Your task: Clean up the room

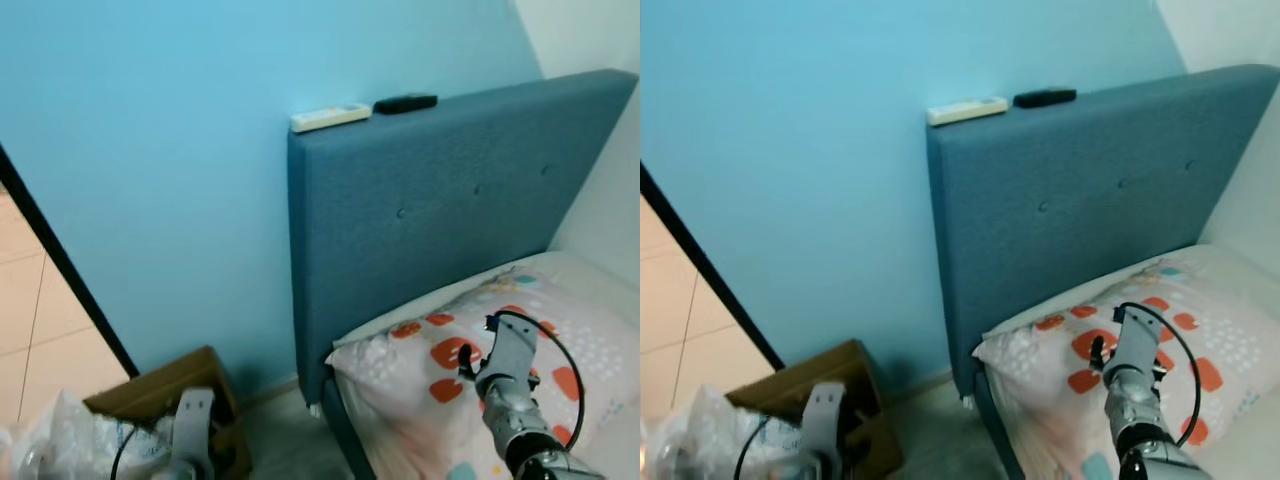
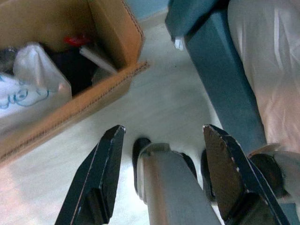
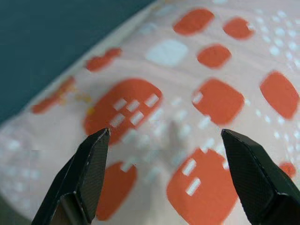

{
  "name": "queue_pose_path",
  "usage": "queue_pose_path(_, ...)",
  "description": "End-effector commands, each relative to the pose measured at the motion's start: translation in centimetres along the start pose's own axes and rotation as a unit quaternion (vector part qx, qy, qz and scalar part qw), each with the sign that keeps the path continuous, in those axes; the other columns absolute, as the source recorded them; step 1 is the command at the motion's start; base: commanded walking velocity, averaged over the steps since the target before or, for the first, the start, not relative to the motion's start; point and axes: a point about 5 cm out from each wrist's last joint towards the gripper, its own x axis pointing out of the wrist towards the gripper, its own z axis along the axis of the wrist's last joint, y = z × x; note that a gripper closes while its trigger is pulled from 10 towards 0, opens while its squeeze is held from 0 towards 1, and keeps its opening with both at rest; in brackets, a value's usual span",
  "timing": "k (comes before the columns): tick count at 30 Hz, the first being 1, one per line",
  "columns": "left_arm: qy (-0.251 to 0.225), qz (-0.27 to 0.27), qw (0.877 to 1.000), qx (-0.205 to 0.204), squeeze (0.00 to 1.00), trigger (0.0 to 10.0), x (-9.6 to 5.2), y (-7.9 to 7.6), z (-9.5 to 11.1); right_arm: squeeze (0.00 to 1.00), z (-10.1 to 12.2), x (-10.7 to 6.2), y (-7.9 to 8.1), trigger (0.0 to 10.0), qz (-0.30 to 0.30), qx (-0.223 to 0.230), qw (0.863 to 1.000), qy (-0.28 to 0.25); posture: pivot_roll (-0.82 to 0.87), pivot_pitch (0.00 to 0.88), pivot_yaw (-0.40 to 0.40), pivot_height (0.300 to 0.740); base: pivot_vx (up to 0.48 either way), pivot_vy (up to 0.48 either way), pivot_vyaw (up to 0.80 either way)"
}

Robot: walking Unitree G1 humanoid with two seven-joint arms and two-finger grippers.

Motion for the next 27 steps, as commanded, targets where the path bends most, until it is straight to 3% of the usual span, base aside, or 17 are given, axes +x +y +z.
queue_pose_path(1,-0.024,0.0,1.0,-0.007,0.0,10.0,0.0,0.5,1.2,0.0,-0.6,0.0,-1.6,10.0,-0.041,-0.01,0.999,0.021,-0.03,0.021,0.004,0.614,0.0,0.0,0.0)
queue_pose_path(2,-0.024,0.0,1.0,-0.007,0.0,10.0,0.0,0.5,1.2,0.0,-0.6,0.0,-1.6,10.0,-0.041,-0.01,0.999,0.021,-0.03,0.021,0.004,0.614,0.0,0.0,0.0)
queue_pose_path(4,-0.053,-0.012,0.998,-0.006,0.0,10.0,0.3,0.1,3.1,0.0,0.1,0.3,-3.2,10.0,-0.086,-0.057,0.995,0.019,-0.02,0.026,0.005,0.604,0.0,0.0,0.0)
queue_pose_path(6,-0.082,-0.028,0.996,-0.004,0.0,10.0,0.5,-0.4,4.9,0.0,2.2,0.7,-5.0,10.0,-0.124,-0.129,0.984,0.002,-0.02,0.032,0.005,0.599,0.0,0.0,0.0)
queue_pose_path(7,-0.082,-0.028,0.996,-0.004,0.0,10.0,0.5,-0.4,4.9,0.0,2.2,0.7,-5.0,10.0,-0.124,-0.129,0.984,0.002,-0.02,0.032,0.005,0.599,0.0,0.0,0.0)
queue_pose_path(9,-0.099,-0.042,0.994,0.005,0.0,10.0,0.6,-1.0,5.9,0.0,4.2,1.0,-5.7,10.0,-0.117,-0.178,0.977,-0.011,-0.02,0.031,0.005,0.599,0.0,0.0,0.0)
queue_pose_path(12,-0.103,-0.046,0.994,0.007,0.0,10.0,0.6,-1.1,6.1,0.0,4.7,1.1,-5.8,10.0,-0.106,-0.189,0.976,-0.013,-0.03,0.032,0.004,0.599,0.0,0.0,0.0)
queue_pose_path(13,-0.108,-0.051,0.993,0.009,0.0,10.0,0.7,-1.4,6.4,0.0,5.0,1.2,-5.9,0.0,-0.092,-0.206,0.974,-0.004,-0.03,0.033,0.001,0.599,0.0,0.0,0.0)
queue_pose_path(18,-0.125,-0.065,0.99,0.01,0.0,10.0,0.7,-1.9,7.1,0.0,2.9,1.0,-7.0,0.0,-0.054,-0.256,0.961,0.086,0.0,0.046,-0.006,0.599,0.0,0.0,0.0)
queue_pose_path(24,-0.131,-0.07,0.989,0.01,0.0,10.0,0.6,-1.6,7.0,0.0,1.1,0.6,-7.8,0.0,-0.061,-0.282,0.949,0.125,0.01,0.068,-0.002,0.599,0.0,0.0,0.0)
queue_pose_path(25,-0.13,-0.072,0.989,0.014,0.0,10.0,0.4,-1.2,6.7,0.0,0.9,0.5,-8.9,0.0,-0.07,-0.317,0.935,0.142,0.02,0.083,-0.001,0.599,0.0,0.0,0.0)
queue_pose_path(26,-0.13,-0.072,0.989,0.014,0.0,10.0,0.4,-1.2,6.7,0.0,0.9,0.5,-8.9,0.0,-0.07,-0.317,0.935,0.142,0.02,0.083,-0.001,0.599,0.0,0.0,0.0)
queue_pose_path(27,-0.128,-0.072,0.989,0.016,0.0,10.0,0.3,-1.0,6.4,0.0,1.3,0.4,-9.7,0.0,-0.073,-0.34,0.925,0.15,0.03,0.097,0.003,0.599,0.0,0.0,0.0)
